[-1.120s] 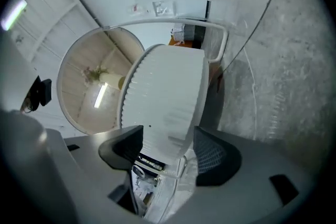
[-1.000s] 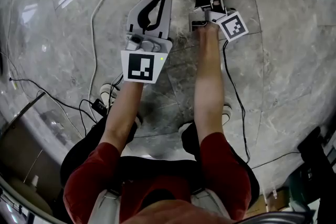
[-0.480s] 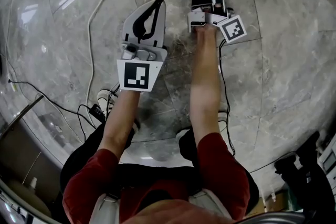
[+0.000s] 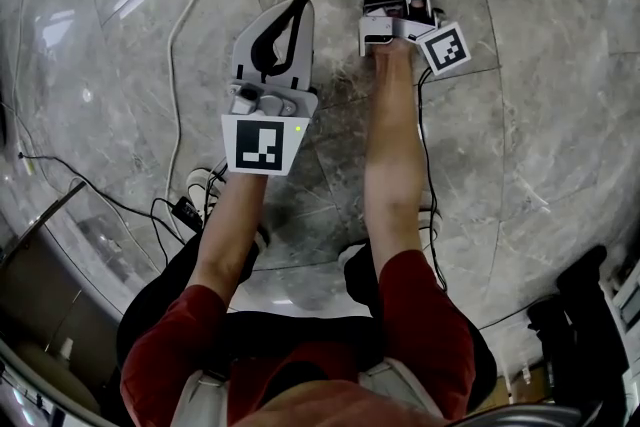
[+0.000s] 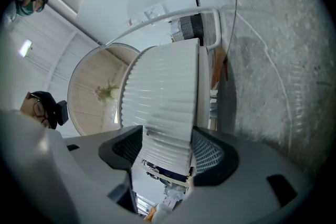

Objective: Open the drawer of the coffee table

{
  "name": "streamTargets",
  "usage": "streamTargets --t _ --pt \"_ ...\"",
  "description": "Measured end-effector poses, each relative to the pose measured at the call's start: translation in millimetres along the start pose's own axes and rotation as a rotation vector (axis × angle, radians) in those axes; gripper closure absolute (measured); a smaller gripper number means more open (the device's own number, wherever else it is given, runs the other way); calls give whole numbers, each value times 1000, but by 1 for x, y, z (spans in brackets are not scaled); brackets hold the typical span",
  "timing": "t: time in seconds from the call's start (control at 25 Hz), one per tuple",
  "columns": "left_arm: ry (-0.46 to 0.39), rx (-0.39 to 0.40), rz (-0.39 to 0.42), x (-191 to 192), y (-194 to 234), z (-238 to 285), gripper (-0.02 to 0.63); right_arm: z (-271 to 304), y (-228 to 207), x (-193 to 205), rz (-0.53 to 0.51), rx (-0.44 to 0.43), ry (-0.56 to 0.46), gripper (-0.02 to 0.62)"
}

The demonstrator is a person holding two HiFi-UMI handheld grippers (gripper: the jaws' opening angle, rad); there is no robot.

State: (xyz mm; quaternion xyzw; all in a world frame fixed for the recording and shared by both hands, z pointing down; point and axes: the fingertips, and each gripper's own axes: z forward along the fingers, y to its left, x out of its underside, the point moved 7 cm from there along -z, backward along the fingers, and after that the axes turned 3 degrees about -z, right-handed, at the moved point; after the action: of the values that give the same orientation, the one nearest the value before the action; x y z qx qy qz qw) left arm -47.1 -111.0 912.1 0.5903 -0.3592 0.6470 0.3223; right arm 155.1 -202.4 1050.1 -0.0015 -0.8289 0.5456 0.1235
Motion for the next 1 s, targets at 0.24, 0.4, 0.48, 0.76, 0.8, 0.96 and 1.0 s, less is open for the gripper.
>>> streamTargets --t 0.24,0.4,0.48,0.76,0.8,0.96,1.0 --pt "-4 19 19 -2 -5 -2 594 -2 2 0 17 -27 2 293" --pt "-1 24 15 0 -4 -2 594 -2 1 1 15 -27 6 293" --pt "-1 21 10 1 -3 -2 594 -3 2 1 7 -22 13 293" --pt "3 16 2 3 -3 -1 593 -16 10 5 1 1 9 293" --pt "1 15 -1 3 -3 -1 594 -20 13 7 -5 7 9 293" --pt "9 12 -4 3 -4 -4 594 -45 29 16 -40 26 14 295" --pt "5 10 -2 1 -4 -5 594 -51 34 18 -50 31 18 295"
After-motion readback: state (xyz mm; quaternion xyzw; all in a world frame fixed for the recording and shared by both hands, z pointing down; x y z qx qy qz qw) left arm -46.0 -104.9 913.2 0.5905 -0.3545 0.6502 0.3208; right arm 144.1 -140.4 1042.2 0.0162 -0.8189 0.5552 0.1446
